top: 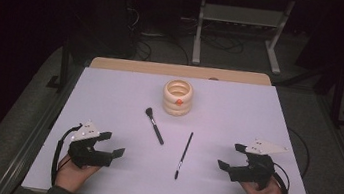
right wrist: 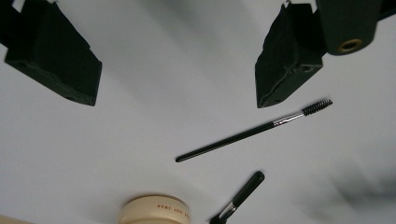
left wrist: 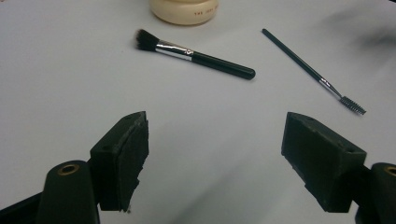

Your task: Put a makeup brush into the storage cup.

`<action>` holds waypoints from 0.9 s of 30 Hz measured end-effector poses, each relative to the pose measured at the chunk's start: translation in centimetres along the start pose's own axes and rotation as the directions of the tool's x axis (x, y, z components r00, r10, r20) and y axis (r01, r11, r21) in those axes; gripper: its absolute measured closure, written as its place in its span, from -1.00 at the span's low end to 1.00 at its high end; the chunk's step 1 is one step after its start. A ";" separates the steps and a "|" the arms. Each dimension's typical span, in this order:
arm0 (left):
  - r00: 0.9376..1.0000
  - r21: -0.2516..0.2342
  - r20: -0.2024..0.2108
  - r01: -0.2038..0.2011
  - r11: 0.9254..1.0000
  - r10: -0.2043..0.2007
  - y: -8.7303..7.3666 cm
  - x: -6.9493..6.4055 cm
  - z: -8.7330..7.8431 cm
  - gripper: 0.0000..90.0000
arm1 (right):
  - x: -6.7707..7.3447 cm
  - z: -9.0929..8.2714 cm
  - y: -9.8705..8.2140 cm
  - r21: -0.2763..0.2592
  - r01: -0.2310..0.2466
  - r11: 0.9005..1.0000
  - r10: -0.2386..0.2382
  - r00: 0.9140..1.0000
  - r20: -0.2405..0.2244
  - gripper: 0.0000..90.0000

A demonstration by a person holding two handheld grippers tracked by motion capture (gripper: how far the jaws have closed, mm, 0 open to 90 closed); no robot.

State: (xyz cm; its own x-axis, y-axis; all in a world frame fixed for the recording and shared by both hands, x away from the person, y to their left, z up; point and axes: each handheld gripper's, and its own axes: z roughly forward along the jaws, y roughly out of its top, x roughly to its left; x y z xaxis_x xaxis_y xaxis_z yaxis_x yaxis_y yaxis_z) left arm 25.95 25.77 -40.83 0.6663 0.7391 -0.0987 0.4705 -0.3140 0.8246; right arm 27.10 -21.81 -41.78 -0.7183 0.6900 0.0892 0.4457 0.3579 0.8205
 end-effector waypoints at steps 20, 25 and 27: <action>1.000 -0.002 0.002 -0.003 1.000 0.003 0.0 0.0 0.0 -0.49 | 0.4 0.1 0.2 0.001 -0.001 1.000 0.001 1.000 0.003 -0.69; 1.000 -0.012 0.000 -0.009 1.000 0.009 0.0 0.0 -0.3 -0.48 | 0.8 0.2 0.4 -0.005 0.009 1.000 -0.009 1.000 0.001 -0.69; 1.000 -0.014 0.002 -0.001 1.000 0.001 0.1 0.0 -0.2 -0.48 | 0.9 0.3 0.5 -0.005 0.009 1.000 -0.009 1.000 0.001 -0.69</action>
State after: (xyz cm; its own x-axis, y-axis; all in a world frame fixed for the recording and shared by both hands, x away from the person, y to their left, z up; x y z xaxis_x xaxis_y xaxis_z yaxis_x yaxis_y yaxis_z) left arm 25.88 25.87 -40.65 0.6678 0.7378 -0.0986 0.4615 -0.3064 0.8326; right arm 26.80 -20.80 -41.47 -0.7220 0.6871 0.0815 0.4363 0.3607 0.8243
